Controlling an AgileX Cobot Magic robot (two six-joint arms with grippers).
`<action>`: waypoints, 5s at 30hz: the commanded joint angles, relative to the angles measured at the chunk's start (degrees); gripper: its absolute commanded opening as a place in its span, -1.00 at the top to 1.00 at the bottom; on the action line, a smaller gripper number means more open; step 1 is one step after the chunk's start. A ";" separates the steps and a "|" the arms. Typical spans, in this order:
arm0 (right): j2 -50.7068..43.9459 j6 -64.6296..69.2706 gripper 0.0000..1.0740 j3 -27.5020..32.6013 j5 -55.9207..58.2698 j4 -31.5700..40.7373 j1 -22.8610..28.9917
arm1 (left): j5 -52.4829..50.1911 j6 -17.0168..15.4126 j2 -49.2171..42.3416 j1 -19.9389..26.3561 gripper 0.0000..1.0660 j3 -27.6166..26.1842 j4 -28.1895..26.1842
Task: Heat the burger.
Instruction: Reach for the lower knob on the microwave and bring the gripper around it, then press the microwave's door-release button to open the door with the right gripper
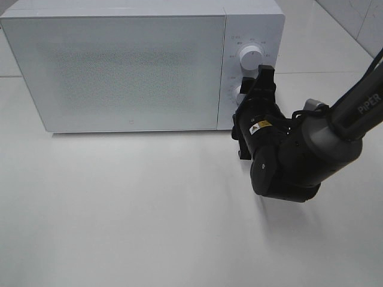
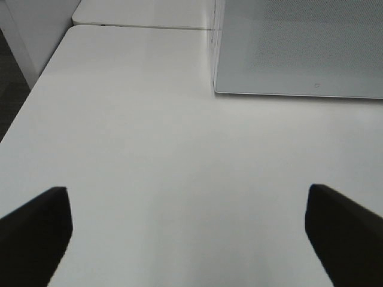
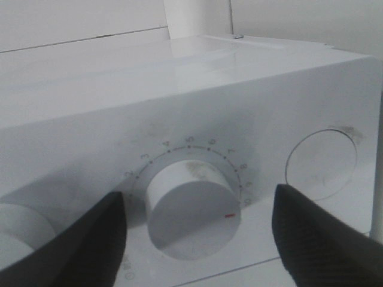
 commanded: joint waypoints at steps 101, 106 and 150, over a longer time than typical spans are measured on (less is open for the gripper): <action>-85.26 -79.01 -0.43 15.07 114.31 -34.89 -25.21 | -0.52 0.06 -0.34 0.11 -0.84 0.17 -0.34; -99.47 -79.93 -0.42 17.88 114.31 -35.58 -30.31 | -0.52 0.06 -0.34 0.11 -0.84 0.17 -0.34; -123.64 -79.93 -0.42 18.56 124.45 -35.07 -35.81 | -0.52 0.06 -0.40 0.11 -0.84 0.17 -0.40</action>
